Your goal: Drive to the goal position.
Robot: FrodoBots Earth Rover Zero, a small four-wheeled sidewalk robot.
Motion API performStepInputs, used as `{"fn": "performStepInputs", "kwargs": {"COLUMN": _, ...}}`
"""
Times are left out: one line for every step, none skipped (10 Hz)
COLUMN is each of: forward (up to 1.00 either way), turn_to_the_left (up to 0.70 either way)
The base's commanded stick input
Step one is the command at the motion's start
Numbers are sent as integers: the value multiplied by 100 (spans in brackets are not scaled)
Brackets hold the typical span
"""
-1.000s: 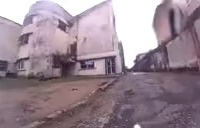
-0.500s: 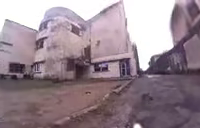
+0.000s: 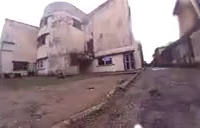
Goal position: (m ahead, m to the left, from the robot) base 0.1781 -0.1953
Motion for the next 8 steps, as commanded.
{"fn": "performStepInputs", "kwargs": {"forward": 50, "turn_to_the_left": 18}}
{"fn": "performStepInputs", "kwargs": {"forward": 50, "turn_to_the_left": 20}}
{"fn": "performStepInputs", "kwargs": {"forward": 46, "turn_to_the_left": 17}}
{"fn": "performStepInputs", "kwargs": {"forward": 38, "turn_to_the_left": 10}}
{"fn": "performStepInputs", "kwargs": {"forward": 29, "turn_to_the_left": 3}}
{"fn": "performStepInputs", "kwargs": {"forward": 21, "turn_to_the_left": -4}}
{"fn": "performStepInputs", "kwargs": {"forward": 13, "turn_to_the_left": -11}}
{"fn": "performStepInputs", "kwargs": {"forward": 5, "turn_to_the_left": -19}}
